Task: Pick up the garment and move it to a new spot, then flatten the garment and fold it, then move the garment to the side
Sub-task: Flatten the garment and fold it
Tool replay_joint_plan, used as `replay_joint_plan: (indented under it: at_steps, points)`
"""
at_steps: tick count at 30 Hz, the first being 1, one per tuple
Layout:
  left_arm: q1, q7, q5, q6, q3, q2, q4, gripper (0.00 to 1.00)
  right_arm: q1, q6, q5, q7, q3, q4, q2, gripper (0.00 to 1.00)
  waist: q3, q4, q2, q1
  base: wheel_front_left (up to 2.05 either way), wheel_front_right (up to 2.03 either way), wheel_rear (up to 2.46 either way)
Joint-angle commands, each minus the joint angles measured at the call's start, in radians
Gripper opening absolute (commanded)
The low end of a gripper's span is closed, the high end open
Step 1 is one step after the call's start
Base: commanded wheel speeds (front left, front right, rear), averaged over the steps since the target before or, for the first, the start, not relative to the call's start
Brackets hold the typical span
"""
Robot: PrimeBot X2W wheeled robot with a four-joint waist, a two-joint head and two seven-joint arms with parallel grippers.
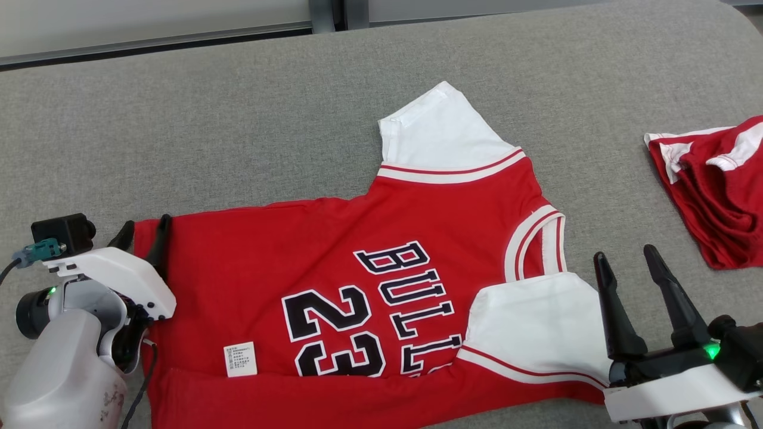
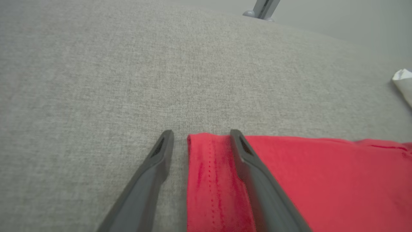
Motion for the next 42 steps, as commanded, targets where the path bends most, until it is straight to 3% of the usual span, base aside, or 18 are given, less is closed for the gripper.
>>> replay_joint_plan:
  at_steps: [1,8,13,17,24,36,37,38,39,40,42]
  points:
    - [-0.002,0.004,0.001,-0.011,-0.014,-0.007,0.028,0.00,-0.017,0.000,0.002,-0.013,-0.009,0.010,-0.002,1.00,0.005,0.000,-0.0001,-0.0001,0.00,0.00,0.00]
    - [-0.058,-0.044,0.018,-0.031,-0.044,-0.009,0.068,0.00,-0.117,0.000,0.018,-0.050,-0.078,0.068,-0.028,1.00,0.017,0.021,-0.0001,-0.0001,0.00,0.00,0.00]
    - [-0.124,-0.100,0.043,-0.041,-0.076,-0.032,0.028,0.00,-0.300,0.000,0.069,-0.041,-0.106,0.197,-0.097,1.00,0.066,0.091,-0.0001,-0.0001,0.00,0.00,0.00]
    - [-0.192,-0.115,0.061,-0.042,-0.112,-0.083,-0.003,0.00,-0.432,0.000,0.083,-0.018,-0.106,0.278,-0.162,1.00,0.124,0.191,-0.0001,-0.0001,0.00,0.00,0.00]
    - [-0.280,-0.146,0.076,-0.048,-0.169,-0.159,-0.032,0.00,-0.689,0.000,0.123,0.095,0.007,0.432,-0.251,1.00,0.215,0.305,-0.0001,-0.0001,0.00,0.00,0.00]
    - [-0.322,-0.181,0.062,-0.052,-0.235,-0.203,0.002,0.00,-0.909,0.000,0.239,0.337,0.239,0.750,-0.315,1.00,0.223,0.340,-0.0001,-0.0001,0.00,0.00,0.00]
    - [-0.321,-0.184,0.059,-0.052,-0.240,-0.203,0.007,0.00,-0.916,0.000,0.248,0.362,0.255,0.772,-0.319,0.97,0.222,0.339,-0.0001,-0.0001,0.00,0.00,0.00]
    - [-0.324,-0.185,0.056,-0.052,-0.242,-0.202,0.011,0.00,-0.926,0.000,0.260,0.377,0.273,0.779,-0.321,0.76,0.221,0.339,-0.0001,-0.0001,0.00,0.00,0.00]
    - [-0.326,-0.186,0.048,-0.052,-0.244,-0.203,0.012,0.00,-0.934,0.000,0.276,0.389,0.286,0.787,-0.321,0.26,0.220,0.338,-0.0001,-0.0001,0.00,0.00,0.00]
    - [-0.330,-0.186,0.048,-0.052,-0.248,-0.199,0.016,0.00,-0.942,0.000,0.280,0.394,0.297,0.791,-0.327,0.00,0.218,0.337,-0.0001,-0.0001,0.00,0.00,0.00]
    - [-0.329,-0.190,0.034,-0.052,-0.252,-0.198,0.017,0.00,-0.957,-0.001,0.294,0.368,0.313,0.784,-0.339,0.00,0.213,0.334,-0.0001,-0.0001,0.00,0.00,0.00]
